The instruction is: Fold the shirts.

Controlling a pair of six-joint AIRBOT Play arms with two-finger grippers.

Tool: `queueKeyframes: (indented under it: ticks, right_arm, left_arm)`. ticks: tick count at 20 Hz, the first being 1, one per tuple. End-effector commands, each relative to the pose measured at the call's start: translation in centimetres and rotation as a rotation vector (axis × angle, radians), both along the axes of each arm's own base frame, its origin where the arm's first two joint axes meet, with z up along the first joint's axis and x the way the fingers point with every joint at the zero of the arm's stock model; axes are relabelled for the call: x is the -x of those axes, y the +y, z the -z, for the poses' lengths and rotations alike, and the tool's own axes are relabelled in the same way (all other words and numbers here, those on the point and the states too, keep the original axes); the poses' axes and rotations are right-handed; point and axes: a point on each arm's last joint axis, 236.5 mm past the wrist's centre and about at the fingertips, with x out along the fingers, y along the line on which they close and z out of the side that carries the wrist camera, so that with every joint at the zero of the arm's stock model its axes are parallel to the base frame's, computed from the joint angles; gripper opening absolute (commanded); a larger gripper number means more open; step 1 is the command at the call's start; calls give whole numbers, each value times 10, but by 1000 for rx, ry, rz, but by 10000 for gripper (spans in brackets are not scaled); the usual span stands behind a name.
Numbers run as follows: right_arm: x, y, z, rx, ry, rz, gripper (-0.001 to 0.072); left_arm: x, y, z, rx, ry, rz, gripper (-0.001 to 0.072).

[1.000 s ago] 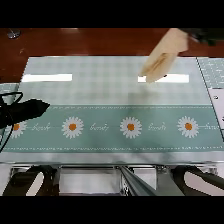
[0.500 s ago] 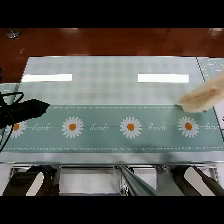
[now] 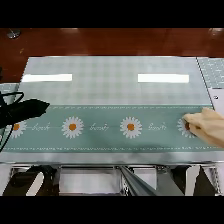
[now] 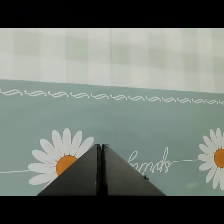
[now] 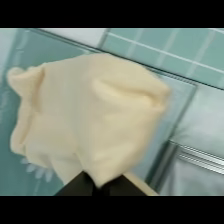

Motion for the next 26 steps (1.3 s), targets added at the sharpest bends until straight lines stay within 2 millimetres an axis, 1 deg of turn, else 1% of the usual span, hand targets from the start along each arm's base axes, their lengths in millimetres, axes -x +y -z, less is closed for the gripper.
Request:
queueKeyframes:
  ticks: [1,2,3,4,5,7,8,9,10,11,12,13,14,15,16,17,18,19,20,21,22,23,24,25,26]
  right_arm:
    - [91,1,9,77,250,233,35]
    - [103,3,9,80,290,265,35]
    - [105,4,10,74,302,256,39]
    - [100,4,13,59,295,227,272]
    - [89,3,19,31,284,157,637]
    - [63,5,29,-35,215,76,628]
    - [41,-3,26,-20,131,50,625]
    - [6,-18,13,38,-14,19,597]
    - [-48,-29,-19,112,-245,-55,467]
    - [-102,-27,-61,168,-484,-164,414]
    - [-150,-15,-110,202,-712,-273,363]
    - [-186,5,-146,223,-847,-395,280]
    - [-219,37,-171,255,-900,-566,162]
    - [-248,83,-179,269,-894,-770,35]
    - [-270,127,-173,239,-869,-919,35]
    - [-287,178,-153,216,-811,-1083,35]
    - [-295,215,-121,210,-696,-1216,35]
    - [-298,242,-77,207,-527,-1309,35]
    - [-298,253,-34,226,-362,-1348,34]
    - [-297,257,5,255,-205,-1370,35]
    - [-293,254,43,283,-58,-1377,35]
    - [-290,248,75,273,54,-1344,35]
    - [-286,242,98,232,124,-1291,34]
    - [-285,238,115,193,166,-1252,34]
    - [-285,236,125,169,185,-1234,34]
  left_arm:
    - [-5,2,-3,1,-25,-13,25]
    - [-7,3,-5,1,-33,-17,25]
    - [-9,3,-5,1,-38,-21,25]
    - [-10,3,-4,2,-35,-21,25]
    - [-10,3,-3,4,-29,-21,25]
    - [-16,4,0,7,-30,-30,25]
    - [-23,6,0,7,-41,-41,25]
    - [-32,7,1,-4,-63,-40,24]
    - [-44,4,0,-1,-81,-30,24]
    - [-55,-3,-4,12,-85,-4,24]
    - [-69,-18,-13,33,-93,45,23]
    - [-84,-35,-28,52,-113,97,24]
    - [-100,-53,-47,42,-156,166,24]
    - [-112,-69,-65,2,-210,239,24]
    - [-123,-82,-82,-31,-259,281,23]
    - [-132,-91,-95,-40,-295,296,23]
    - [-136,-98,-101,-35,-312,306,24]
    - [-137,-102,-97,-30,-300,308,24]
    - [-136,-101,-84,-36,-267,314,24]
    - [-134,-96,-61,-52,-211,306,24]
    - [-130,-83,-30,-80,-120,281,24]
    - [-124,-65,3,-123,-22,250,24]
    - [-119,-49,28,-152,55,216,24]
    - [-116,-38,42,-161,104,191,24]
    - [-115,-32,47,-161,122,179,24]
